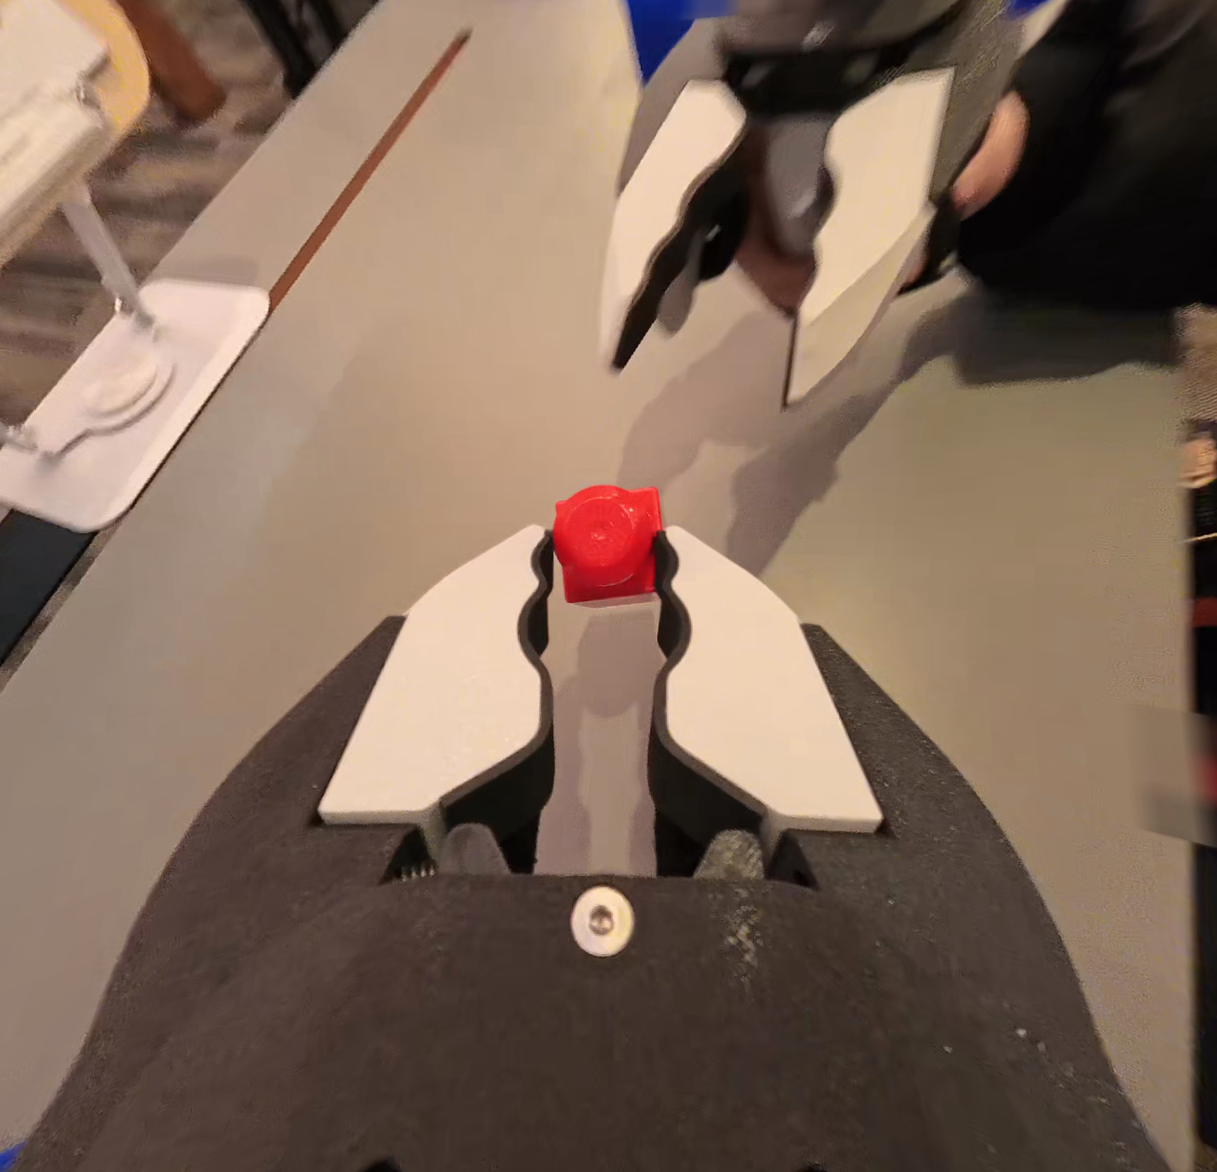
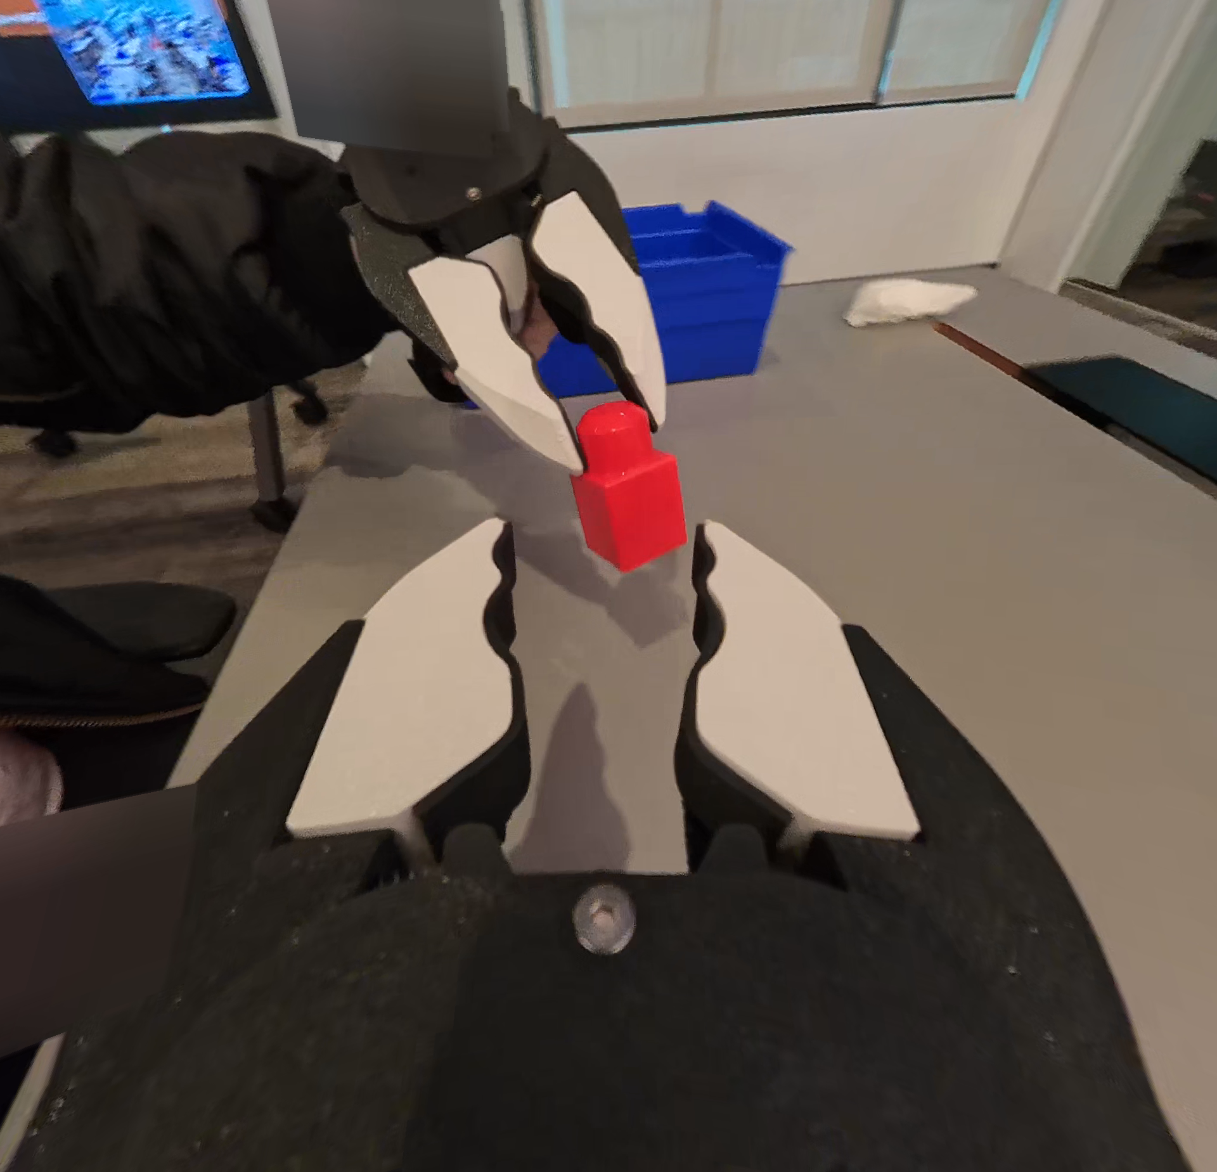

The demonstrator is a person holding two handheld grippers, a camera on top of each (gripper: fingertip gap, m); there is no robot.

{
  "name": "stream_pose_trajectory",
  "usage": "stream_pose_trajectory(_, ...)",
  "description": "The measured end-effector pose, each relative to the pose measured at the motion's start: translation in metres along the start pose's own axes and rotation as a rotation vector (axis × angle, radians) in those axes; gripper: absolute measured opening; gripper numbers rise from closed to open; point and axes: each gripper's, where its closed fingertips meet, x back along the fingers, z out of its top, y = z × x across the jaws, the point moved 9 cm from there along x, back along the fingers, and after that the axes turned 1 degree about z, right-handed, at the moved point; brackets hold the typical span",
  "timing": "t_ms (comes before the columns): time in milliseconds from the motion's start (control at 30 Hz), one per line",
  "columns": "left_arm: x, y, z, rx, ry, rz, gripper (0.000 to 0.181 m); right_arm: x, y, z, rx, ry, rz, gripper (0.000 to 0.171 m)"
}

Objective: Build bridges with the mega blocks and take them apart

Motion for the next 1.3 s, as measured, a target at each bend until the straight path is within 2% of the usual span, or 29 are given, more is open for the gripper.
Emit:
stream_pose_trajectory(133,-0.033,-0.025,-0.017,0.03,-0.183,0.017,0.029,0.021,0.019,-0.027,-0.074,-0.005,-0.093,0.047)
stream_pose_trajectory(200,-0.045,-0.035,-0.023,0.063,-0.225,0.025,0.029,0.029,0.022,-0.033,-0.078,-0.011,-0.125,0.047)
stream_pose_trajectory(400,-0.057,-0.046,-0.029,0.135,-0.227,0.01,0.029,0.039,0.022,-0.038,-0.095,0.006,-0.126,0.045)
stream_pose_trajectory(667,-0.062,-0.043,-0.036,0.134,-0.244,0.017,0.029,0.037,0.021,-0.04,-0.097,-0.009,-0.105,0.045)
stream_pose_trajectory(700,-0.062,-0.043,-0.035,0.137,-0.235,0.018,0.031,0.037,0.02,-0.04,-0.099,-0.009,-0.103,0.045)
stream_pose_trajectory(767,-0.06,-0.044,-0.033,0.155,-0.213,0.034,0.055,0.038,0.02,-0.04,-0.104,-0.006,-0.101,0.045)
stream_pose_trajectory(800,-0.056,-0.043,-0.031,0.163,-0.206,0.038,0.058,0.038,0.02,-0.04,-0.107,-0.004,-0.1,0.045)
stream_pose_trajectory(867,-0.04,-0.04,-0.024,0.171,-0.178,0.049,0.064,0.039,0.02,-0.04,-0.113,0.002,-0.098,0.045)
stream_pose_trajectory(933,-0.001,-0.036,-0.011,0.146,-0.129,0.093,0.055,0.041,0.018,-0.04,-0.113,0.008,-0.094,0.045)
stream_pose_trajectory(1000,0.059,-0.037,0.0,0.092,-0.067,0.216,0.052,0.043,0.017,-0.039,-0.109,0.008,-0.088,0.045)
stream_pose_trajectory(1067,0.13,-0.044,-0.004,0.074,-0.048,0.366,0.052,0.043,0.016,-0.038,-0.107,0.007,-0.08,0.045)
stream_pose_trajectory(1133,0.189,-0.058,-0.032,0.102,-0.135,0.509,0.046,0.041,0.015,-0.038,-0.106,0.004,-0.072,0.045)
stream_pose_trajectory(1167,0.209,-0.063,-0.052,0.152,-0.21,0.515,0.045,0.039,0.015,-0.038,-0.106,-0.002,-0.067,0.045)
stream_pose_trajectory(1267,0.236,-0.069,-0.118,0.426,-0.436,0.411,0.055,0.035,0.014,-0.039,-0.102,-0.029,-0.057,0.046)
stream_pose_trajectory(1300,0.237,-0.067,-0.136,0.486,-0.481,0.35,0.048,0.033,0.013,-0.041,-0.103,-0.037,-0.055,0.046)
